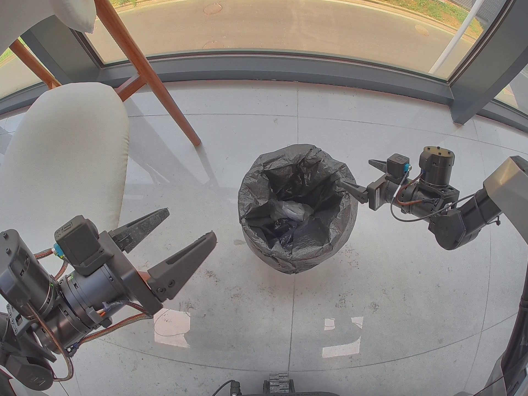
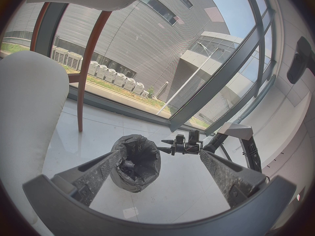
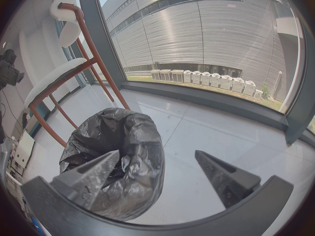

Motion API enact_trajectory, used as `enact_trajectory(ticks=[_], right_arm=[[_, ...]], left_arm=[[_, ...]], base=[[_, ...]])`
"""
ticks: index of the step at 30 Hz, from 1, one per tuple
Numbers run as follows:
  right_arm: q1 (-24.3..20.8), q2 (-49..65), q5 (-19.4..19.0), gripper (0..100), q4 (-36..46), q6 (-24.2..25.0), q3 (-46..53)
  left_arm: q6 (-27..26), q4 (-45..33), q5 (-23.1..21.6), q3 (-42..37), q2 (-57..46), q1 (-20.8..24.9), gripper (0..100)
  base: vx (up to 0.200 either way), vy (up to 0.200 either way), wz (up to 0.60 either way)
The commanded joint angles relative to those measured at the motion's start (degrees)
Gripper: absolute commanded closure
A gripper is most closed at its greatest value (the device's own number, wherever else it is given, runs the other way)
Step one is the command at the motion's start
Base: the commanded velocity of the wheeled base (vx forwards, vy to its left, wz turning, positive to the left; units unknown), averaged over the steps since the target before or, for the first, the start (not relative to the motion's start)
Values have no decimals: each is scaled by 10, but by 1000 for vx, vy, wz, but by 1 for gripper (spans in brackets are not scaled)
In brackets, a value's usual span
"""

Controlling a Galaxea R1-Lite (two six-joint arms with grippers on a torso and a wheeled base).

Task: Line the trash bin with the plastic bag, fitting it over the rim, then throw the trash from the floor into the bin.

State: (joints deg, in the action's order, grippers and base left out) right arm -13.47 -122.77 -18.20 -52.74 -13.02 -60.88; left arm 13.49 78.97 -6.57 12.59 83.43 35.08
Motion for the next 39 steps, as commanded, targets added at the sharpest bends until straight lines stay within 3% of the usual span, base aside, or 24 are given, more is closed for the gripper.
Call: enact_trajectory(ticks=[1, 7, 15, 17, 18, 25, 28, 31, 33, 37, 38, 39], right_arm=[[20, 88, 0, 0, -3, 13, 103], [72, 190, 0, 0, -13, 16, 197], [139, 417, 1, 0, -15, 31, 388], [165, 510, 0, 0, -11, 35, 447], [166, 513, 0, 0, -11, 34, 450], [216, 716, 1, 0, 0, 63, 574], [216, 789, 3, 0, 26, 63, 609], [216, 872, 4, 0, 105, 63, 609], [216, 958, 4, 0, 193, 61, 609], [212, 1111, 4, 0, 355, 54, 609], [210, 1179, 6, 0, 439, 42, 609], [211, 1190, 11, 0, 465, 34, 609]], left_arm=[[0, 0, 1, 2, -4, 0, 0], [2, 0, -1, 0, -20, -6, 0], [0, 0, 0, -33, -85, -31, 0], [-9, -6, -1, -47, -119, -89, 0], [-10, -6, -1, -47, -121, -92, 0], [-25, -77, 31, -77, -231, -223, 0], [-34, -112, 64, -115, -303, -233, 0], [-51, -184, 101, -126, -383, -236, 0], [-56, -288, 133, -124, -470, -234, 0], [-79, -494, 137, -124, -638, -233, 0], [-102, -612, 134, -122, -732, -233, 0], [-114, -661, 131, -126, -771, -233, 0]], base=[[0, 0, 0], [0, 0, 0], [0, 0, 0], [0, 0, 0], [0, 0, 0], [0, 0, 0], [0, 0, 0], [0, 0, 0], [0, 0, 0], [0, 0, 0], [0, 0, 0], [0, 0, 0]])
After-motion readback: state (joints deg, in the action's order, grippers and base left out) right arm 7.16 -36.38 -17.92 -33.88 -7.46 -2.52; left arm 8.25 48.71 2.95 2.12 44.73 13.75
